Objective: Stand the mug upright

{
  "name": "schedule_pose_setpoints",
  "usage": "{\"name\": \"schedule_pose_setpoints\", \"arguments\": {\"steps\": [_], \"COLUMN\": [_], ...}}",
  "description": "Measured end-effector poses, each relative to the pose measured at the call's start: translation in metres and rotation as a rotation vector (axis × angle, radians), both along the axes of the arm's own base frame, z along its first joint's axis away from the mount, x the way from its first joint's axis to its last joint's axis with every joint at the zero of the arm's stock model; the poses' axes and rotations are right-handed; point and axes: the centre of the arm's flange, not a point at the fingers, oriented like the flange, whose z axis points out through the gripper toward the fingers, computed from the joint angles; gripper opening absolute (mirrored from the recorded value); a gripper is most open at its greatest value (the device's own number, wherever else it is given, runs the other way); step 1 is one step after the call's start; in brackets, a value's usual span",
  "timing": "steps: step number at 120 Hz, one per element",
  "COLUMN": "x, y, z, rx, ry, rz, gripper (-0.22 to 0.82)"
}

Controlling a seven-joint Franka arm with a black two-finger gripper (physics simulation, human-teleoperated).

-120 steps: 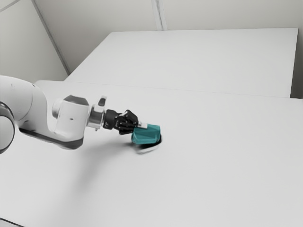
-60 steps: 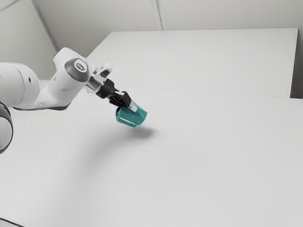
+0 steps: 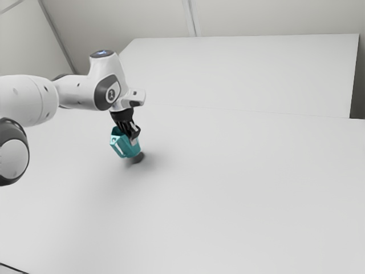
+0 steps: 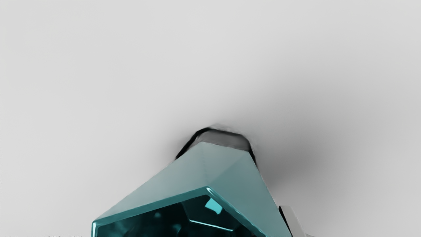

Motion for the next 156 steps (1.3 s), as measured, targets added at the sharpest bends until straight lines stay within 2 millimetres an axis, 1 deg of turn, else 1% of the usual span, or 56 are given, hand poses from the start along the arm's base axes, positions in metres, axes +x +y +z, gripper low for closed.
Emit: {"name": "schedule_pose_setpoints", "arguments": {"steps": [25,44,47,62,69,76,92,112,121,132,136,140,144,150,154,156], "x": [0.003,0.003,0.003,0.000,0.000,0.000,0.004,0.016,0.022,0.022,0.020,0.014,0.006,-0.009,-0.022,-0.027], "y": [0.001,0.002,0.002,0.003,0.004,0.004,0.005,0.005,0.002,-0.008,-0.013,-0.023,-0.036,-0.060,-0.074,-0.079], "z": [-0.020,-0.026,-0.026,-0.030,-0.031,-0.029,-0.011,0.031,0.062,0.103,0.121,0.145,0.176,0.229,0.254,0.262], "rx": [0.027,0.033,0.033,0.039,0.042,0.044,0.050,0.064,0.065,0.062,0.056,0.047,0.036,0.022,0.014,0.012], "ry": [0.011,0.011,0.011,0.018,0.020,0.017,-0.012,-0.067,-0.102,-0.133,-0.145,-0.161,-0.182,-0.212,-0.214,-0.210], "rz": [0.057,0.100,0.105,0.126,0.138,0.148,0.163,0.172,0.174,0.171,0.170,0.163,0.154,0.135,0.124,0.121], "gripper": [-0.17,-0.17,-0.14,0.15,0.26,0.34,0.46,0.54,0.56,0.58,0.58,0.58,0.59,0.59,0.59,0.59]}}
